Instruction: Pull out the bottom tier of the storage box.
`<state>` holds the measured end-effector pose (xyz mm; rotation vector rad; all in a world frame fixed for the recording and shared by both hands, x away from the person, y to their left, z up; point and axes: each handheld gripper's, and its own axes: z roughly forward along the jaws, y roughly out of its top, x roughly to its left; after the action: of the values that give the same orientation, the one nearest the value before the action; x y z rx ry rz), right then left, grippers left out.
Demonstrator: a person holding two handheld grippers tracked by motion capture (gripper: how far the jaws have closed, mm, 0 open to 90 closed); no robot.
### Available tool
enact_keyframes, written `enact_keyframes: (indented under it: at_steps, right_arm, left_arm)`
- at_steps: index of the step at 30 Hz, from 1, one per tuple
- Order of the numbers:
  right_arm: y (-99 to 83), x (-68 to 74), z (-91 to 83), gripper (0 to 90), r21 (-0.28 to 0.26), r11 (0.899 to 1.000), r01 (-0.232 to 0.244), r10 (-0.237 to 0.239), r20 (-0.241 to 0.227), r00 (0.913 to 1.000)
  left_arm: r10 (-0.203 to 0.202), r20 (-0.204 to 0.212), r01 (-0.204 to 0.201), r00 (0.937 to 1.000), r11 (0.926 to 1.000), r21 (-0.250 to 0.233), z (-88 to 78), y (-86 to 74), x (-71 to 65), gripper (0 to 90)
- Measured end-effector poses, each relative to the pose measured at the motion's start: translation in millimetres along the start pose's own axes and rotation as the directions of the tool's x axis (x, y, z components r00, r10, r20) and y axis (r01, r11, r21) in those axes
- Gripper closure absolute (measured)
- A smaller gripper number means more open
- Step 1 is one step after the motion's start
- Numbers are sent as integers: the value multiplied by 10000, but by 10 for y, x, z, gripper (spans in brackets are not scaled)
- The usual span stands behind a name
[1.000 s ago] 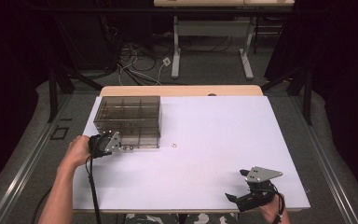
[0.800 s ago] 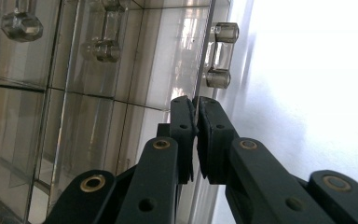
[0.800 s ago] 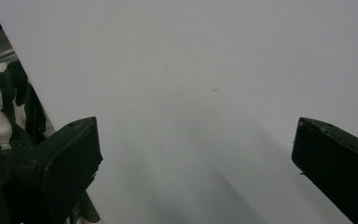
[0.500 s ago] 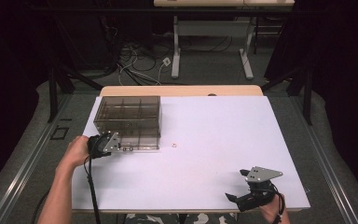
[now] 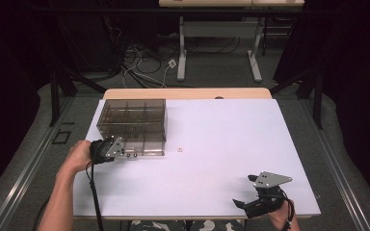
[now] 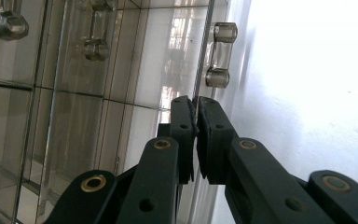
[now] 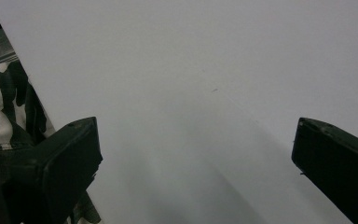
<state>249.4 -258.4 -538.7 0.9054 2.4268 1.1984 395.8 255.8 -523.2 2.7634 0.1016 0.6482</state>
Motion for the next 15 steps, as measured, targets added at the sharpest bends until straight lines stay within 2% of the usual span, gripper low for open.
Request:
enact_keyframes:
  at_steps: [4,5,8,9,10,11,13,15]
  right_arm:
    - [2,1,0,5,3,10000,0,0,5,10000]
    - [3,4,1,5,-22,10000,-8,9,40,10000]
    - [5,3,1,5,-33,10000,-29,29,50,10000]
    - [5,0,2,5,-22,10000,-29,29,4,10000]
    - [4,0,3,5,-11,10000,-26,26,13,10000]
    - [3,1,2,5,-20,10000,-23,23,45,10000]
    - [3,2,-3,5,-30,10000,3,-3,20,10000]
    - [4,2,-2,5,-126,9999,-45,46,83,10000]
  left_arm:
    - [-73,64,73,10000,10000,-12,-9,5,-1,842]
    - [-255,18,256,9997,9996,-140,-16,4,-4,833]
    - [-677,99,682,9977,9963,-532,-69,3,30,703]
    - [-787,127,794,9968,9943,-706,-87,5,39,689]
    - [-1023,55,1024,9947,9908,-883,-101,8,48,647]
    - [-1256,81,1258,9921,9869,-1014,-112,9,65,644]
    - [-1628,-20,1614,9866,9795,-1201,-129,8,96,654]
    - [-1970,-64,1947,9804,9727,-1265,-136,0,117,702]
